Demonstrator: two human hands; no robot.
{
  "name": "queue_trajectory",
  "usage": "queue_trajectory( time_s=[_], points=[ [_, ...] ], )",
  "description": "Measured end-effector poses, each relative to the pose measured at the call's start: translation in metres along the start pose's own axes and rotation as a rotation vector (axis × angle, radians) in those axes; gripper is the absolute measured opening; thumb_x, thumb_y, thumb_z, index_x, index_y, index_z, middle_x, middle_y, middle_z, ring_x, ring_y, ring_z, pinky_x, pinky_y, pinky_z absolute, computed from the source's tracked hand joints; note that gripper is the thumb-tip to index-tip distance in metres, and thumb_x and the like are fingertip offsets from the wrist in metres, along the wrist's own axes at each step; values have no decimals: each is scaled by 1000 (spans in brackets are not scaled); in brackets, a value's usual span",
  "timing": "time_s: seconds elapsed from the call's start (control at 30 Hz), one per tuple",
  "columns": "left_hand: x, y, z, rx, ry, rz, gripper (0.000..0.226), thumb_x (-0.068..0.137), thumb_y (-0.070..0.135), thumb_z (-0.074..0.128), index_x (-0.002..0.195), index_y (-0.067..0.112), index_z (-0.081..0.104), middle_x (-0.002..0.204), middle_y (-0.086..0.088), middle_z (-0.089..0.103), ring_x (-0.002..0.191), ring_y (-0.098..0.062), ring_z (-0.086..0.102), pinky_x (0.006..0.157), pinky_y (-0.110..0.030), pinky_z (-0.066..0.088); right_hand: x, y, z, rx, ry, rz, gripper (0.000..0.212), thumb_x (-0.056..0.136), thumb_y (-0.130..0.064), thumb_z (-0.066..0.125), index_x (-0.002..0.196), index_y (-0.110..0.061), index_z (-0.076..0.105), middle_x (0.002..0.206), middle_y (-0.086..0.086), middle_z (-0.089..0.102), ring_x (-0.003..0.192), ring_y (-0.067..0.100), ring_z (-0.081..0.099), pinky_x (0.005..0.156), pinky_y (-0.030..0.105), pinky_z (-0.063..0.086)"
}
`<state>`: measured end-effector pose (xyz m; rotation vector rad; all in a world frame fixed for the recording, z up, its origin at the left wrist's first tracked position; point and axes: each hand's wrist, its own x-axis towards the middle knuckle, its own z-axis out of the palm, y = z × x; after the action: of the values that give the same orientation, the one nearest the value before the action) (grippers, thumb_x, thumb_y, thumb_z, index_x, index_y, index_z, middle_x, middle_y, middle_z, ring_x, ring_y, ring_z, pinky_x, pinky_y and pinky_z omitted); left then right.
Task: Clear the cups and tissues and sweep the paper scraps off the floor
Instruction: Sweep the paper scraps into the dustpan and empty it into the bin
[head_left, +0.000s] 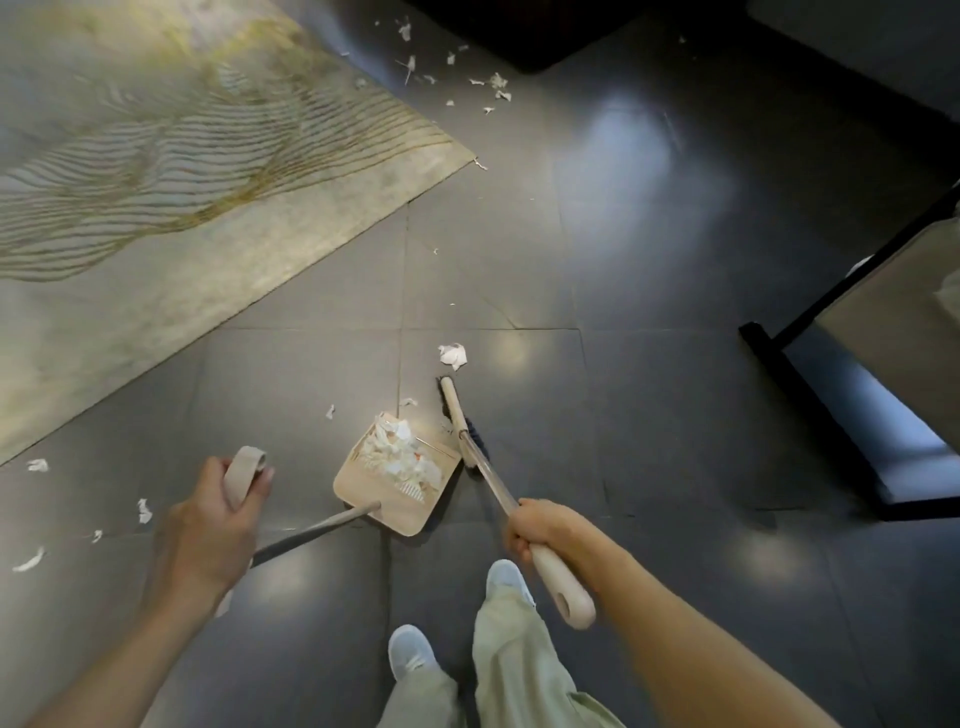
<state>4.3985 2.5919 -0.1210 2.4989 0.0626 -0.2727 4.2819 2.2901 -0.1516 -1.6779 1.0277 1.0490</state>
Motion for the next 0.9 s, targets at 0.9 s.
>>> queue_trajectory(
  time_s=[0.9],
  points=[
    [113, 75, 23, -109, 23, -216, 20, 91, 29, 57, 87, 12, 48, 79, -20, 58, 83, -42, 55, 74, -44, 42, 142, -188, -162, -543, 310, -143, 46, 89, -3, 47, 134, -7, 41, 85, 9, 53, 66, 19, 56, 49, 26, 45]
  ],
)
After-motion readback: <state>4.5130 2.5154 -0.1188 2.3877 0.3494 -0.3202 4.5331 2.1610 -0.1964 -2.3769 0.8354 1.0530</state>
